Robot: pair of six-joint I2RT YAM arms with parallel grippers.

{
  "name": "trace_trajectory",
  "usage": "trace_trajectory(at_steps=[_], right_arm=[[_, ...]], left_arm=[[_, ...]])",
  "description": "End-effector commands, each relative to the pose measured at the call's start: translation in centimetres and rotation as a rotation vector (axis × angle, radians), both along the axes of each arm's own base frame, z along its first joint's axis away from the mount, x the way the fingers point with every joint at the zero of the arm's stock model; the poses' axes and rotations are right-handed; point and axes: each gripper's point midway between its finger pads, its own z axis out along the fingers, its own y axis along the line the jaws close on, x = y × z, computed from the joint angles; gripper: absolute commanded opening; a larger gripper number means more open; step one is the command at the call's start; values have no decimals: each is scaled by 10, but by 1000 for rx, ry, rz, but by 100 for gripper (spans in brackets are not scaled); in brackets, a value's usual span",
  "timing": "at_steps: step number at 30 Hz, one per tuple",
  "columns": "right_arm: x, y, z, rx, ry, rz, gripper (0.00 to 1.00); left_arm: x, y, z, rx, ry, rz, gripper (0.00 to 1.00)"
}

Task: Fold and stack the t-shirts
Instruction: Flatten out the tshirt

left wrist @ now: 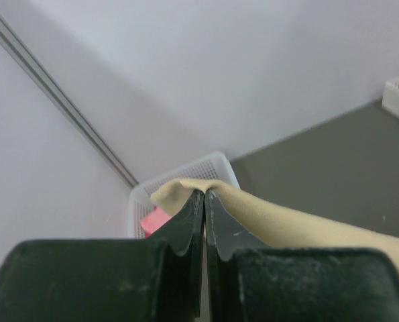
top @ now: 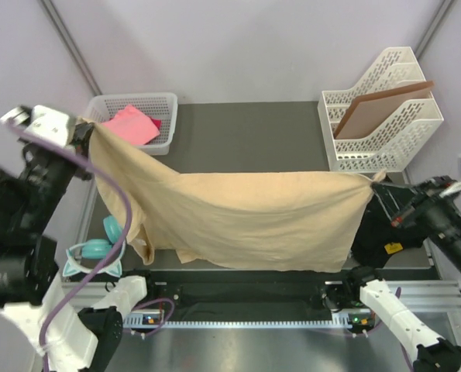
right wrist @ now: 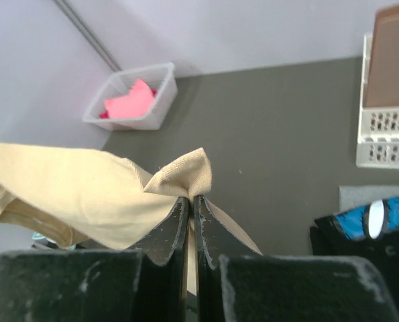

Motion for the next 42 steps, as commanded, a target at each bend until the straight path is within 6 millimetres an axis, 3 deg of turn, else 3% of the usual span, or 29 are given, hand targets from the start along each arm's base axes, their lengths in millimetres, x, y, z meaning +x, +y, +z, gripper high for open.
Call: trace_trajectory(at_steps=[1, 2, 3, 5, 6, 8, 9, 10, 11, 12, 13, 14, 15, 19, 23, 24, 26, 27, 28, 29, 30, 31, 32, 33, 35, 38, 40, 41, 42], right_arm=[[61, 1, -50, -49, 180, -104, 0], [74, -4, -62, -66, 214, -159, 0], [94, -1, -87, -97, 286, -175, 0], [117, 0, -112, -131, 343, -206, 0], [137, 6, -131, -150, 380, -209, 0], [157, 5, -146, -176, 406, -246, 0], [176, 8, -158, -194, 432, -259, 0], [185, 8, -161, -202, 436, -276, 0], [196, 7, -160, -213, 431, -294, 0], [211, 11, -170, -232, 456, -298, 0], [219, 12, -173, -241, 463, -302, 0], [226, 13, -174, -245, 468, -308, 0], [238, 16, -179, -252, 483, -311, 0], [251, 24, -173, -243, 483, -296, 0], [234, 34, -141, -183, 406, -222, 0], [219, 36, -126, -165, 367, -200, 0], [199, 42, -110, -146, 320, -158, 0], [175, 49, -92, -125, 257, -111, 0], [161, 52, -82, -108, 222, -83, 0], [147, 55, -72, -92, 184, -49, 0], [116, 58, -51, -51, 101, 15, 0], [101, 57, -41, -20, 64, 41, 0], [85, 55, -31, 8, 30, 72, 0], [59, 44, -18, 46, -26, 97, 0], [31, 33, -3, 82, -86, 133, 0], [-14, 13, 18, 96, -179, 177, 0], [-29, 5, 22, 71, -199, 175, 0], [-42, -1, 36, 76, -236, 180, 0], [-41, -2, 34, 61, -218, 162, 0]], left_arm=[[83, 10, -65, 75, 175, 4, 4], [102, 12, -97, 107, 254, -3, 3], [121, 15, -114, 129, 294, -4, 2], [147, 21, -151, 184, 380, -7, 1], [169, 25, -168, 202, 417, 0, 1], [196, 38, -185, 235, 458, 46, 0], [220, 41, -207, 242, 515, 49, 0], [232, 44, -213, 249, 534, 52, 0], [243, 46, -204, 258, 517, 63, 0], [264, 50, -224, 265, 573, 72, 0], [273, 51, -227, 270, 590, 79, 0], [282, 52, -213, 268, 562, 91, 0], [295, 54, -225, 270, 594, 98, 0], [301, 44, -202, 245, 545, 86, 0], [255, 19, -142, 185, 417, 6, 0], [227, 15, -113, 179, 342, 0, 0], [194, 4, -88, 156, 274, -46, 0], [159, 1, -63, 151, 196, -53, 0], [140, -1, -52, 141, 159, -60, 0], [103, -8, -32, 128, 87, -81, 0], [84, -10, -24, 122, 55, -92, 0], [66, -13, -19, 113, 31, -102, 0], [31, -17, -10, 104, -26, -118, 0], [14, -21, -7, 98, -50, -137, 0], [-25, -23, 4, 76, -123, -135, 0], [-63, -23, 24, 43, -200, -126, 0], [-79, -26, 38, 29, -238, -139, 0], [-91, -28, 49, 18, -269, -149, 0], [-95, -28, 54, 15, -281, -150, 0]])
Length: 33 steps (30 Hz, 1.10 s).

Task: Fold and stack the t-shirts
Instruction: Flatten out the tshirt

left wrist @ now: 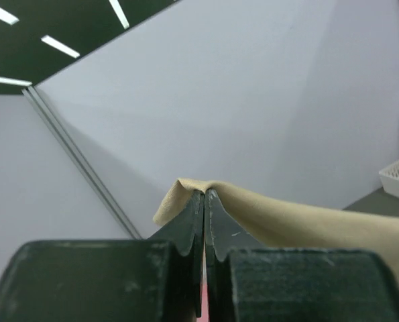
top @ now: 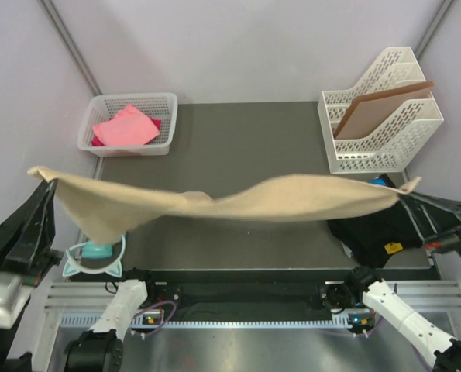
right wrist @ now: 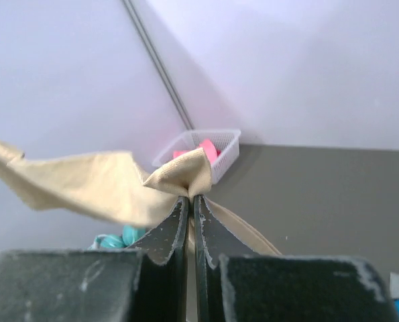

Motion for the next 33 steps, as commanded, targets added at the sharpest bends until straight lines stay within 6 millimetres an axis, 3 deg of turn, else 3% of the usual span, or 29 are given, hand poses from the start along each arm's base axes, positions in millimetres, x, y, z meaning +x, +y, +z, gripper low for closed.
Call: trace_trajectory(at_steps=[1, 4, 10, 11, 12, 13, 15, 16, 18, 19, 21, 22, 23, 26, 27, 28, 29, 30, 31, 33], right_arm=[[-10, 2, -2, -90, 27, 14, 0], [5, 7, -11, -109, 73, -1, 0], [76, 32, -72, -174, 268, -63, 0], [94, 32, -86, -189, 300, -113, 0], [111, 37, -98, -216, 341, -133, 0], [123, 35, -106, -232, 363, -175, 0], [154, 41, -131, -294, 426, -219, 0], [166, 37, -140, -317, 444, -273, 0], [192, 38, -166, -387, 507, -332, 0], [202, 31, -178, -417, 532, -390, 0], [225, 27, -202, -454, 599, -442, 0], [233, 26, -215, -460, 632, -448, 0], [247, 17, -234, -468, 695, -476, 0], [268, 5, -268, -456, 781, -501, 0], [273, 3, -275, -466, 795, -508, 0], [280, 3, -277, -469, 793, -513, 0], [288, 1, -289, -487, 824, -520, 0], [293, 0, -293, -499, 836, -522, 0], [301, 1, -290, -493, 831, -524, 0], [312, 7, -304, -497, 869, -504, 0]], left_arm=[[33, -5, 2, -61, 110, -44, 0], [44, -4, -1, -69, 129, -40, 0], [122, 6, -54, -52, 290, 16, 0], [151, 11, -83, -32, 369, 40, 0], [167, 13, -91, -23, 384, 50, 0], [198, 16, -124, 8, 472, 66, 0], [229, 26, -152, 20, 536, 117, 0], [258, 31, -183, 59, 609, 137, 0], [285, 40, -212, 82, 675, 183, 0], [309, 45, -241, 129, 730, 197, 0], [331, 55, -268, 161, 791, 246, 0], [349, 59, -291, 197, 846, 256, 0], [359, 62, -300, 208, 864, 269, 0], [393, 72, -326, 252, 915, 309, 0], [400, 73, -327, 259, 913, 317, 0], [411, 76, -340, 272, 937, 330, 0], [417, 77, -342, 275, 936, 337, 0], [425, 75, -339, 277, 921, 339, 0], [433, 78, -349, 283, 945, 356, 0], [442, 76, -350, 287, 944, 360, 0]])
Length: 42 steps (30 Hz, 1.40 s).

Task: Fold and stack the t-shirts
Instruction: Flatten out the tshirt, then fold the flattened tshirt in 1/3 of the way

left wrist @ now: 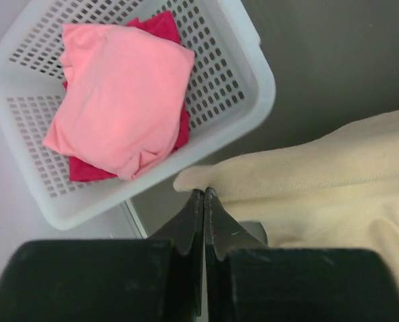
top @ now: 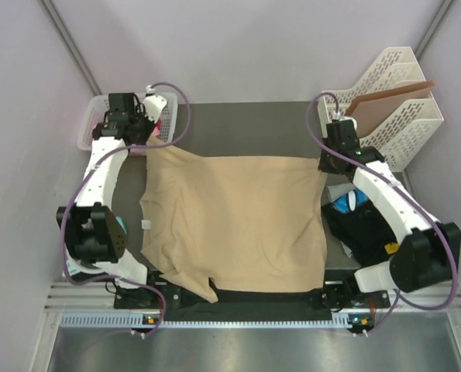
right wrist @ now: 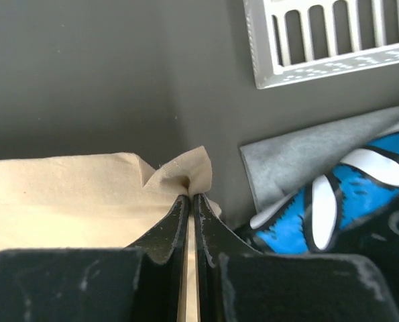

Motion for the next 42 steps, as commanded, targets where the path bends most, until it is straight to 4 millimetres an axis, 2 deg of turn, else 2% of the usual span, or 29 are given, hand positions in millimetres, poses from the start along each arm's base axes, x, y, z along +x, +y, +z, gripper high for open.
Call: trace_trajectory(at_steps=[1, 2, 3, 8, 12, 16, 20, 22, 24, 25, 26, 31, 33, 38, 41, 42], right_arm=[[44, 8, 19, 30, -88, -9, 0], [48, 11, 10, 29, -66, -3, 0], [52, 12, 8, 31, -60, -5, 0], [76, 8, -4, 23, -34, -27, 0], [89, 1, -6, 25, -28, -50, 0], [101, 1, 2, 30, -35, -46, 0], [101, 3, 0, 33, -21, -40, 0], [94, 3, -8, 37, -2, -37, 0], [87, 3, -7, 42, -1, -37, 0], [79, 2, -14, 44, 24, -34, 0], [73, 1, -10, 48, 19, -37, 0], [39, -4, -21, 42, 62, -43, 0], [29, -7, -19, 33, 66, -44, 0], [12, -11, -22, 15, 85, -42, 0], [3, -12, -31, 6, 108, -42, 0], [-3, -12, -38, 4, 129, -40, 0]], left_arm=[[40, 9, 47, 74, -178, 29, 0], [42, 10, 46, 77, -180, 31, 0], [45, -3, 45, 80, -188, 4, 0], [54, -3, 39, 124, -197, 14, 0], [67, 2, 34, 140, -198, 37, 0], [78, 4, 34, 146, -205, 58, 0], [79, 4, 35, 133, -204, 65, 0], [73, 2, 36, 127, -205, 54, 0], [62, 0, 39, 121, -206, 43, 0], [58, -1, 41, 115, -208, 37, 0], [53, -6, 42, 100, -210, 15, 0], [9, -19, 43, 63, -211, -60, 0], [-7, -23, 39, 59, -208, -81, 0], [-30, -23, 26, 65, -183, -95, 0], [-44, -23, 15, 57, -158, -102, 0], [-49, -24, 17, 55, -166, -103, 0]])
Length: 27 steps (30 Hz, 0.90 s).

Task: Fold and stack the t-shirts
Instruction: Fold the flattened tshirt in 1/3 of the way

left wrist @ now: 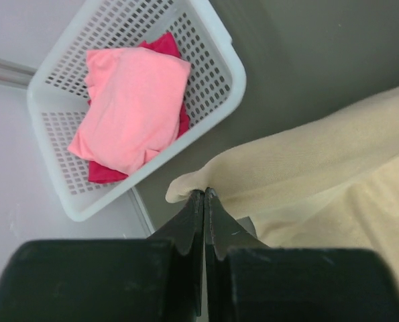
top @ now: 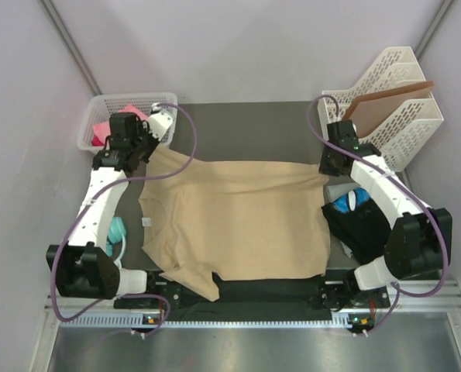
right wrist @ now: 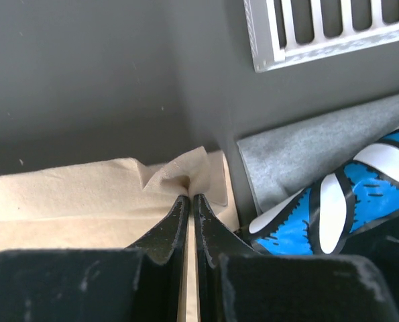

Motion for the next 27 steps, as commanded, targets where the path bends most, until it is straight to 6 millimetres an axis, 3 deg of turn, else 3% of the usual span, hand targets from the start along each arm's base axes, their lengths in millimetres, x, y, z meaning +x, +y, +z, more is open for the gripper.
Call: trace_trajectory(at_steps=[1, 5, 10, 13, 16, 19, 21, 24, 26, 27], right_arm=[[-17, -5, -5, -22, 13, -15, 0], [-37, -3, -25, -23, 55, -9, 0], [-75, 3, -50, -28, 110, 19, 1], [-95, 5, -63, -24, 137, 38, 9], [-107, 13, -70, -32, 158, 69, 53], [-103, 24, -55, -1, 158, 71, 68], [-95, 30, -37, 20, 123, 75, 75], [-78, 31, -12, 16, 66, 63, 77], [-65, 34, 3, 12, 38, 64, 76], [-60, 35, 0, 1, 52, 62, 76]], left_arm=[[-15, -6, -2, -16, -13, -34, 0], [-38, -11, -17, -35, 33, -58, 0], [-76, -15, -21, -57, 73, -85, 0], [-99, -16, -22, -64, 78, -96, 0], [-129, -21, -34, -89, 136, -120, 0], [-164, -32, -44, -136, 228, -169, 2], [-178, -37, -44, -149, 257, -199, 15], [-191, -38, -40, -152, 289, -212, 56], [-190, -37, -34, -151, 284, -205, 67], [-189, -36, -32, -146, 277, -203, 89]])
